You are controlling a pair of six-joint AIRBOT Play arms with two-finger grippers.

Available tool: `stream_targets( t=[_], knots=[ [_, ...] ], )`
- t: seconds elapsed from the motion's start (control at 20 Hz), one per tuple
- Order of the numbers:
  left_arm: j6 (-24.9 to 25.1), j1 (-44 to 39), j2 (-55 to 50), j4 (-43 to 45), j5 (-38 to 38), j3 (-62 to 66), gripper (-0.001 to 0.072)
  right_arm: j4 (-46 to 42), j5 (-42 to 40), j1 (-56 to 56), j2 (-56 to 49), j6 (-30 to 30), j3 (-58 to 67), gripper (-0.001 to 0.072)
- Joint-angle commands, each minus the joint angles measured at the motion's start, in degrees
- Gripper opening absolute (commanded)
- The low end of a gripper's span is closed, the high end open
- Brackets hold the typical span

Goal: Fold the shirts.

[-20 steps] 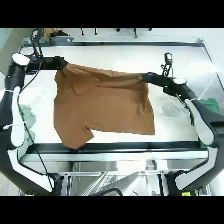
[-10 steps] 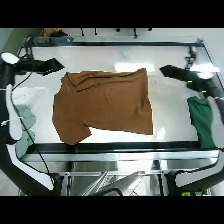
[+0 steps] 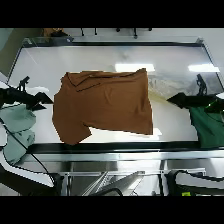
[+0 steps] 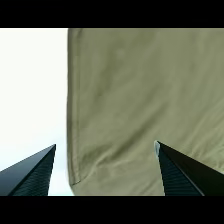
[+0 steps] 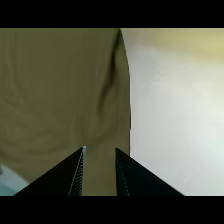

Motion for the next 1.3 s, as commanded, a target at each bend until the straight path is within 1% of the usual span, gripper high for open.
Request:
stream_targets(
  t=[0.0, 0.05, 0.15, 0.3, 0.4, 0.45, 0.5, 0.55, 0.6, 0.65, 0.75, 0.9, 1.1, 1.2, 1.25],
  knots=[
    [1.55, 2.45, 0.17, 0.76, 3.34, -6.21, 0.0704, -0.59, 2.1, -0.55, 2.45, 1.55, -8.04, 0.0266],
    [2.08, 2.4, 0.17, 0.22, 4.66, -7.28, 0.0705, -0.55, 2.08, -0.5, 2.38, 1.55, -8.98, 0.03],
    [4.92, 1.4, -0.39, -1.97, 5.62, -8.79, 0.0704, -0.52, 1.95, -0.44, 2.27, 1.53, -9.79, 0.0299],
    [6.03, -0.66, -3.76, -6.43, 3.72, -8.76, 0.0702, -0.2, 1.7, -0.44, 2.27, 1.53, -9.79, 0.03],
    [8.39, -2.1, -5.68, -9.2, 0.96, -8.41, 0.0552, -0.61, 2.49, -0.44, 2.27, 1.53, -9.79, 0.0299],
    [8.5, -2.69, -6.62, -9.14, -1.14, -7.41, 0.0471, -1.29, 3.21, -0.46, 2.27, 1.55, -9.81, 0.0299],
    [8.52, -3.08, -7.48, -9.14, -3.58, -6.32, 0.0345, -2.78, 3.85, -0.44, 2.27, 2.27, -10.01, 0.0301],
    [8.59, -3.1, -8.37, -9.18, -6.23, -5.01, 0.0181, -4.79, 4.07, -0.44, 2.27, 3.56, -10.54, 0.0303],
    [8.59, -3.08, -8.87, -9.22, -8.26, -3.8, 0.005, -6.45, 4.04, -0.44, 2.27, 4.31, -11.37, 0.034],
    [8.57, -3.08, -8.96, -9.09, -9.29, -2.91, 0.0015, -7.63, 4.02, -0.44, 2.27, 4.87, -12.48, 0.0427],
    [8.41, -2.75, -8.94, -9.07, -10.51, -1.27, 0.0015, -8.15, 3.78, 0.0, 2.27, 5.42, -15.43, 0.0434],
    [8.15, -2.73, -8.94, -9.09, -10.56, 0.66, 0.0015, -8.09, 1.01, 2.6, 1.66, 5.42, -19.45, 0.0434],
    [7.98, -2.73, -8.94, -9.09, -10.6, 2.67, 0.0016, -7.34, -3.39, 11.08, -3.43, 6.27, -20.02, 0.0432],
    [7.98, -2.73, -8.96, -9.11, -10.64, 3.65, 0.0015, -5.14, -5.53, 14.64, -6.03, 6.14, -20.0, 0.0429],
    [7.98, -2.73, -8.94, -9.18, -10.64, 4.07, 0.0015, -3.32, -5.75, 15.63, -6.69, 5.07, -19.93, 0.0344]
  ],
)
